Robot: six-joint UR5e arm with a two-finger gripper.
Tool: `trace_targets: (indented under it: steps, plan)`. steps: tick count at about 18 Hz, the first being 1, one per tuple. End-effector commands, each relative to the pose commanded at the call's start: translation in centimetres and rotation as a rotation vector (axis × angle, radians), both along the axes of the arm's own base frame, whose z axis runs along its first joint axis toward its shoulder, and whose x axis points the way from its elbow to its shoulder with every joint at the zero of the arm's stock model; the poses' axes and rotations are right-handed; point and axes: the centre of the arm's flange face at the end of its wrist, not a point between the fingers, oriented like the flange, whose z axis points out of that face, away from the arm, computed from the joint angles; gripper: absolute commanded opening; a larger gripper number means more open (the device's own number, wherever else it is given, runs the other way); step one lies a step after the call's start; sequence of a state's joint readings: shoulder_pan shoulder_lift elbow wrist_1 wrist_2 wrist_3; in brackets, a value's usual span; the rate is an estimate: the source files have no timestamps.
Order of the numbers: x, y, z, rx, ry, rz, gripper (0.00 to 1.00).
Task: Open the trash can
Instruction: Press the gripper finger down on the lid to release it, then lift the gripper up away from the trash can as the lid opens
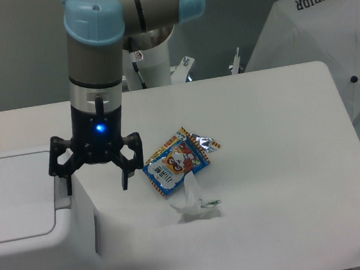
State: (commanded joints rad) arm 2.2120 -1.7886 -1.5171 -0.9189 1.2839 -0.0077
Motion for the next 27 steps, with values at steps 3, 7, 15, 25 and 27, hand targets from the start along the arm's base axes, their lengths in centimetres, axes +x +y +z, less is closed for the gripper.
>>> trace_targets:
  steps: [3,7,15,25,27]
  plan:
    - [-0.1,0.1,-0.2,-0.002,-0.002,0.0,1.0]
    - [-0.1,0.1,-0.4,-0.005,-0.004,0.0,1.0]
    - [0.0,0.1,0.0,0.0,0.001,-0.001,1.0]
    - [-3.8,-1.6,8.5,0.057,0.278,-0.11,1.0]
    - [-5.0,-2.5,8.6,-0.003,0.353,-0.09,1.0]
